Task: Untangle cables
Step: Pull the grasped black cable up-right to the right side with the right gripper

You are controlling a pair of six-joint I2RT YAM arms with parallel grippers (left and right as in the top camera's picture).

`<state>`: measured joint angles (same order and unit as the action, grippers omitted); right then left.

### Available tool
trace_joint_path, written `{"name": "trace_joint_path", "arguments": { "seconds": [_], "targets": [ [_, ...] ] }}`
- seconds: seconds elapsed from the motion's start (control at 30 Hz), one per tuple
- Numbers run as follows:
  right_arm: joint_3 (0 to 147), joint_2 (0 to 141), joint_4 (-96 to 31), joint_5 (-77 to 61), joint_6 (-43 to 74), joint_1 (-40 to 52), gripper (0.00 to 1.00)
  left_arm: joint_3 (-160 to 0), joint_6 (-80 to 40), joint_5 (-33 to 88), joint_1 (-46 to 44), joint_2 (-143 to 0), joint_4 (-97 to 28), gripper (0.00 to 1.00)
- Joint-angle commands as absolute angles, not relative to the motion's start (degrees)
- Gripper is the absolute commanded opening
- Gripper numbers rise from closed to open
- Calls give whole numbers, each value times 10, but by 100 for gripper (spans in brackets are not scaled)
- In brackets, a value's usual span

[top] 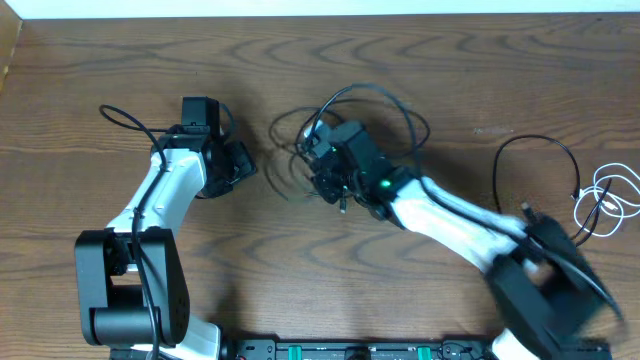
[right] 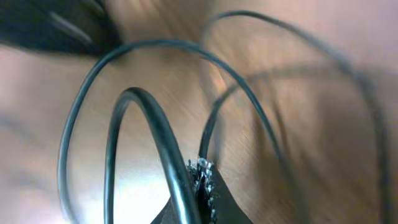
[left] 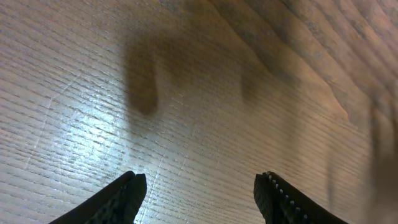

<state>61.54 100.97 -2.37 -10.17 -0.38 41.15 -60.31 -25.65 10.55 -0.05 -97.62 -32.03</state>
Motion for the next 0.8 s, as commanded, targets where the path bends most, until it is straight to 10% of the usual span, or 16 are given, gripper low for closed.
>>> {"name": "trace_joint_path", "arguments": {
  "seconds": [0.0,0.77],
  "targets": [
    [621,908,-57,-120,-28,420,1,-598,-252,100,-1,-978,-320,62],
    [621,792,-201,382,16,149,1,-598,-256,100,-1,-978,-318,62]
  ]
}}
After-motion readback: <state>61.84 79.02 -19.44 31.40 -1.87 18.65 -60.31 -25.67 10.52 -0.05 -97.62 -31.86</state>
